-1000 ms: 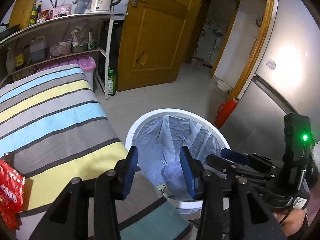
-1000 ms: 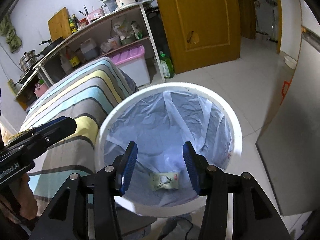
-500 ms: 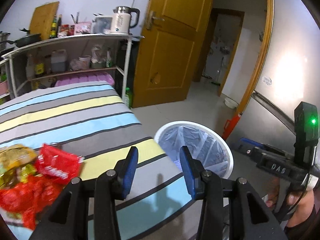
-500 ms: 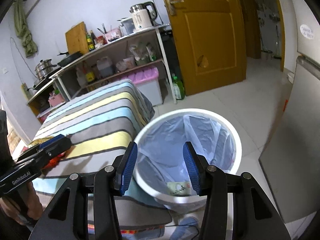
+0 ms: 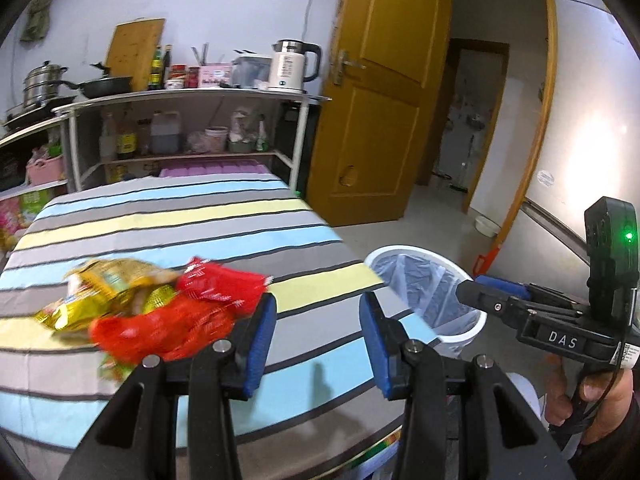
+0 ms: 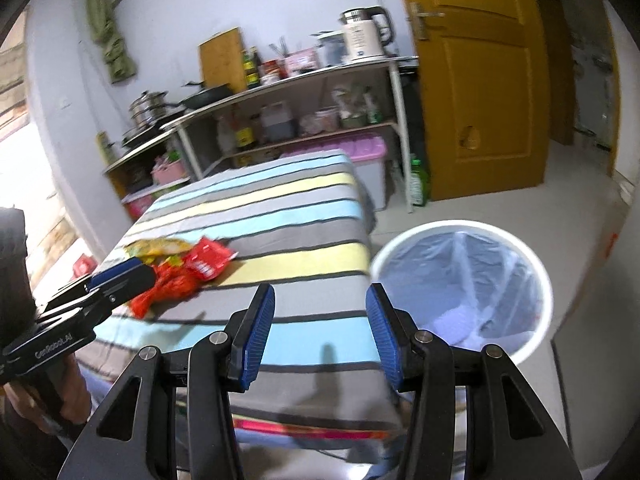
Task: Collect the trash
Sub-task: 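Move both tools back to the wrappers on the table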
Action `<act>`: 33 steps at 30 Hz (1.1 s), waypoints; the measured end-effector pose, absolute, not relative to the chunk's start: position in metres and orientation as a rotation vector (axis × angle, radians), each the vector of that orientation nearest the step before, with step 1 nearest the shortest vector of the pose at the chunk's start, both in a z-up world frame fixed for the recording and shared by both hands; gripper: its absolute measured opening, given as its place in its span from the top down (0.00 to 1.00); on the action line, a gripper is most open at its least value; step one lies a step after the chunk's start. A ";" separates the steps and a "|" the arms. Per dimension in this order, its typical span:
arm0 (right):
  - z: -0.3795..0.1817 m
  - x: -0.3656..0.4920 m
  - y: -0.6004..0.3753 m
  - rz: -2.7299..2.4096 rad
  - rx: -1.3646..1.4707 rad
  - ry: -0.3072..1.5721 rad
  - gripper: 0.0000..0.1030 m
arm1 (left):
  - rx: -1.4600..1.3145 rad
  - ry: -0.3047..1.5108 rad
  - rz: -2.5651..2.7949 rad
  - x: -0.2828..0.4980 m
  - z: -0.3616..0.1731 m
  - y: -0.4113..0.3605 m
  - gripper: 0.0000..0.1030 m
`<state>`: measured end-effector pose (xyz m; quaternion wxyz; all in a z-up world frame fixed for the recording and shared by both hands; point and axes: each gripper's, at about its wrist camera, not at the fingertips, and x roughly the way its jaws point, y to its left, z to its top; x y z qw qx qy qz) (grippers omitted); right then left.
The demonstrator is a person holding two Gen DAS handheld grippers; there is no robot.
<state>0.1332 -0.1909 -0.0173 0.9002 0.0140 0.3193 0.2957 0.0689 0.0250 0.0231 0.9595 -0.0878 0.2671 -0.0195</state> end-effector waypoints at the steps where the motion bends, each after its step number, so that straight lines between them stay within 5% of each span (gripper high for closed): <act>1: -0.018 0.131 -0.184 0.629 0.023 0.666 0.53 | -0.180 0.541 -0.026 0.066 0.022 0.029 0.56; 8: -0.025 0.125 -0.157 0.700 -0.014 0.687 0.53 | -0.186 0.540 0.064 0.046 0.012 0.063 0.56; 25: -0.041 0.136 -0.114 0.771 -0.076 0.743 0.53 | -0.201 0.564 0.177 0.055 -0.008 0.119 0.32; 33: -0.048 0.159 -0.083 0.806 -0.108 0.757 0.53 | -0.202 0.583 0.124 0.070 -0.018 0.124 0.31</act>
